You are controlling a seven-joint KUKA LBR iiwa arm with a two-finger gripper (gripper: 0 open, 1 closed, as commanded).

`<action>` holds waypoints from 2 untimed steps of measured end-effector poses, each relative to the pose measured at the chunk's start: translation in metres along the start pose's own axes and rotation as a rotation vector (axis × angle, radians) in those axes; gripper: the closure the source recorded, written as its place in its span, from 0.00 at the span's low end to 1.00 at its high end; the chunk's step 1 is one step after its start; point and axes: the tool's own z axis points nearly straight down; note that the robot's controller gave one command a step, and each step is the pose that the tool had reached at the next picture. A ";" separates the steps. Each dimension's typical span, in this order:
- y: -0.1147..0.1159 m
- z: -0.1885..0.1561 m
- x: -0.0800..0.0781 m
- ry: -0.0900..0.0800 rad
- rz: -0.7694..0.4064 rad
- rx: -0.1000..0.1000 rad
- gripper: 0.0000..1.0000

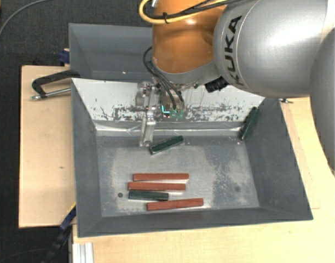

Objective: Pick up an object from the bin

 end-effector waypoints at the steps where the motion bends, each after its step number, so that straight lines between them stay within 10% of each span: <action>1: -0.068 0.114 0.023 0.002 0.009 0.003 0.00; 2: -0.086 0.171 0.006 -0.008 -0.021 -0.001 0.00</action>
Offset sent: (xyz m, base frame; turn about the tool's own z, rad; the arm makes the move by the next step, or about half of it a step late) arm -0.0224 -0.0654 -0.1095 0.0054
